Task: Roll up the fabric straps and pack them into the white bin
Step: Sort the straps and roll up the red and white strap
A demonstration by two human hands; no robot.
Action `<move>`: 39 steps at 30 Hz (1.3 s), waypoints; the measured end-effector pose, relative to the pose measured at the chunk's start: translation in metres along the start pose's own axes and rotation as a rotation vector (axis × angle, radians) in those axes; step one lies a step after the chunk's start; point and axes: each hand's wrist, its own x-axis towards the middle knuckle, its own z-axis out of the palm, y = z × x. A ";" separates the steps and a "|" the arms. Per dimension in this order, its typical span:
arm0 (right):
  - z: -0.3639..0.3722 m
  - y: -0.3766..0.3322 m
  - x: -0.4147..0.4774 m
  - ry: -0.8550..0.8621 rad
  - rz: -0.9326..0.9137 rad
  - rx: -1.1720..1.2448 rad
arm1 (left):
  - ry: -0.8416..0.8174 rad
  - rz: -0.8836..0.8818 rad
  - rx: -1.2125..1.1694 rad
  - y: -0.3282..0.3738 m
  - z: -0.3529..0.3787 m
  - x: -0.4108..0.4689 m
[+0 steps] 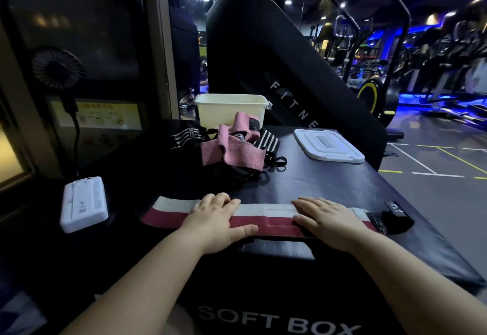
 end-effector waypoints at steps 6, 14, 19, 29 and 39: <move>0.000 -0.002 -0.001 -0.005 -0.012 0.000 | 0.012 0.002 -0.017 -0.005 0.003 -0.002; -0.001 0.001 -0.001 0.008 -0.011 0.031 | 0.088 -0.008 -0.054 -0.009 0.005 -0.001; -0.002 0.003 -0.001 0.037 -0.034 0.054 | 0.115 -0.038 -0.055 -0.008 0.004 -0.004; -0.007 0.010 -0.001 0.064 -0.093 0.123 | 0.091 -0.004 -0.039 -0.004 0.003 -0.008; -0.021 0.056 -0.039 0.066 0.052 0.128 | 0.105 0.173 -0.116 0.050 0.011 0.003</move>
